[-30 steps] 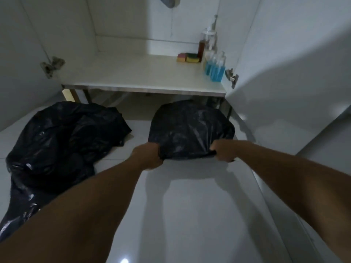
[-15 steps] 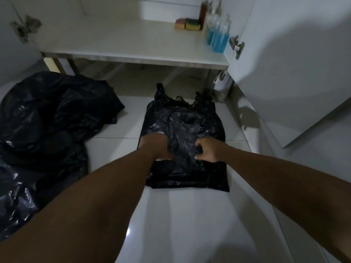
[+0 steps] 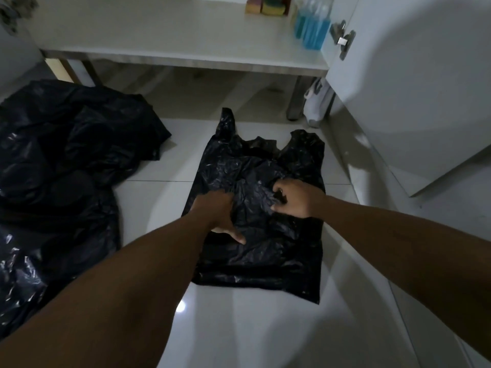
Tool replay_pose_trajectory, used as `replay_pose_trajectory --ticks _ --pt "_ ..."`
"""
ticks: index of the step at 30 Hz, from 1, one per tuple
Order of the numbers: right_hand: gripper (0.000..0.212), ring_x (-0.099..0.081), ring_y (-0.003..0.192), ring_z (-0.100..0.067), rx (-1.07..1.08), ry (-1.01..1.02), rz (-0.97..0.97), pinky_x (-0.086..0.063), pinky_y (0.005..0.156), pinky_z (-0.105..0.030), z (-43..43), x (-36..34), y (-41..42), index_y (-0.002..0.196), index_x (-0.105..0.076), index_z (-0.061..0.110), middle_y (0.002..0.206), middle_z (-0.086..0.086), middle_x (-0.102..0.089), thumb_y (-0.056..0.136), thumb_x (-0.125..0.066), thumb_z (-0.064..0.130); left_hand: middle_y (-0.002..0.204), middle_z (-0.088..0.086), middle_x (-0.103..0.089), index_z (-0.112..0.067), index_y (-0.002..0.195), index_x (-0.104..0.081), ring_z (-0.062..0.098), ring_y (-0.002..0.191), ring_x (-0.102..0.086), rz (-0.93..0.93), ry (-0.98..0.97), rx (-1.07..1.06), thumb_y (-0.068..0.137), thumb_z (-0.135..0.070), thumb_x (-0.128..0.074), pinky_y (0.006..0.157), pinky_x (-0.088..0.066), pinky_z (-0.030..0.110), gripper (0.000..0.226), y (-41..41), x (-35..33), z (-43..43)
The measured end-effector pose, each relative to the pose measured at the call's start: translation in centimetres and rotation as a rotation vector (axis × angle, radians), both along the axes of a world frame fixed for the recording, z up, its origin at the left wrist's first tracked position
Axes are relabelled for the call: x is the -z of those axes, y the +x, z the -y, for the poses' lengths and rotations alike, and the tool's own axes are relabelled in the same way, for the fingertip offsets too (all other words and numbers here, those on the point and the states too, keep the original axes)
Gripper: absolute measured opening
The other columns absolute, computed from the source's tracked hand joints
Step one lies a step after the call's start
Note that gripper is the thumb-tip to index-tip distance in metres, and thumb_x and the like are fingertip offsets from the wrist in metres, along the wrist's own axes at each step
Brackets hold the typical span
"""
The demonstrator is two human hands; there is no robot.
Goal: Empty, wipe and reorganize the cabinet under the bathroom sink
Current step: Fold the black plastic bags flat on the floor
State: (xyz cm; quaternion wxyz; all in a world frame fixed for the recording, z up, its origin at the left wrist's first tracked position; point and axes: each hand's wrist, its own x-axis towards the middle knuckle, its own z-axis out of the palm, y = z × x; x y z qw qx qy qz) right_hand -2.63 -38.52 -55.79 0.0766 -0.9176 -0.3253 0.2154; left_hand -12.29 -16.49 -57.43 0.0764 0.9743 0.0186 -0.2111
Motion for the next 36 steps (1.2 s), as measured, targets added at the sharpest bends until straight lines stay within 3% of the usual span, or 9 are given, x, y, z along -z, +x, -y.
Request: replay_pose_trajectory --ticks 6,11,13,16,19,24,28,32,36 --pt "0.030 -0.062 0.096 -0.026 0.162 0.046 0.143 -0.047 0.077 -0.030 -0.7 -3.0 5.6 0.114 -0.060 0.009 0.107 -0.011 -0.065 0.092 -0.061 0.029 0.142 0.009 -0.044 -0.020 0.135 -0.043 0.032 0.134 -0.035 0.228 -0.034 0.075 0.051 -0.092 -0.061 0.112 -0.031 0.054 0.112 3.9 -0.2 3.1" --pt "0.027 -0.059 0.109 -0.035 0.437 0.074 0.200 -0.045 0.083 -0.033 -0.1 -2.5 12.8 0.102 -0.061 0.002 0.106 -0.020 -0.061 0.095 -0.055 0.027 0.147 0.008 -0.036 -0.018 0.144 -0.035 0.034 0.136 -0.028 0.277 -0.013 0.133 0.055 -0.091 -0.060 0.111 -0.027 0.056 0.118 7.7 -0.3 6.7" --pt "0.038 -0.058 0.113 -0.036 0.606 0.119 0.111 -0.048 0.090 -0.036 0.2 -0.8 15.3 0.104 -0.057 0.002 0.114 -0.021 -0.062 0.092 -0.057 0.037 0.146 0.008 -0.036 -0.018 0.145 -0.035 0.034 0.134 -0.029 0.270 -0.003 0.140 0.051 -0.093 -0.059 0.110 -0.028 0.057 0.122 9.0 0.2 7.4" --pt "0.075 -0.050 0.127 -0.037 0.857 0.247 -0.033 -0.043 0.106 -0.043 -0.1 0.9 16.4 0.140 -0.042 -0.001 0.141 -0.021 -0.049 0.088 -0.061 0.049 0.143 0.007 -0.036 -0.019 0.143 -0.035 0.033 0.132 -0.031 0.283 0.003 0.147 0.044 -0.097 -0.056 0.108 -0.027 0.058 0.128 9.8 1.4 8.3" --pt "0.090 -0.057 0.117 -0.038 0.954 0.410 -0.214 -0.050 0.099 -0.045 -0.7 2.4 17.3 0.137 -0.046 -0.002 0.134 -0.021 -0.054 0.068 -0.074 0.048 0.148 0.006 -0.030 -0.020 0.147 -0.026 0.034 0.135 -0.027 0.217 -0.023 0.109 0.036 -0.099 -0.056 0.107 -0.026 0.063 0.140 10.0 2.7 8.6" --pt "0.023 -0.062 0.070 -0.023 1.087 0.777 -0.378 -0.050 0.060 -0.029 -3.8 1.4 18.6 0.101 -0.065 0.004 0.090 -0.013 -0.065 0.082 -0.060 0.017 0.159 0.004 -0.013 -0.024 0.155 -0.004 0.037 0.144 -0.013 0.116 -0.023 0.029 0.033 -0.097 -0.061 0.109 -0.021 0.069 0.153 10.3 3.9 6.4" --pt "0.010 -0.057 0.069 -0.016 1.157 1.038 -0.545 -0.051 0.056 -0.025 -4.3 -0.5 20.8 0.099 -0.059 0.014 0.085 -0.005 -0.059 0.095 -0.050 0.013 0.161 0.005 -0.010 -0.025 0.156 0.007 0.037 0.146 -0.011 0.111 -0.020 0.008 0.035 -0.097 -0.062 0.110 -0.020 0.069 0.157 10.2 4.0 6.1" --pt "0.024 -0.065 0.082 -0.017 1.189 1.295 -0.535 -0.054 0.054 -0.023 -3.2 -1.3 22.1 0.112 -0.061 0.010 0.098 -0.006 -0.068 0.091 -0.064 0.021 0.162 0.005 -0.007 -0.024 0.155 0.011 0.037 0.147 -0.007 0.081 -0.040 -0.019 0.034 -0.095 -0.065 0.111 -0.017 0.070 0.160 10.3 4.1 6.3" --pt "0.075 -0.068 0.091 -0.019 1.225 1.133 -0.404 -0.054 0.059 -0.025 -2.4 1.3 21.9 0.127 -0.058 0.019 0.116 -0.006 -0.068 0.062 -0.079 0.050 0.158 0.004 -0.014 -0.023 0.155 -0.002 0.035 0.145 -0.012 0.188 -0.083 -0.047 0.037 -0.101 -0.050 0.113 -0.009 0.069 0.149 9.9 3.3 7.1"
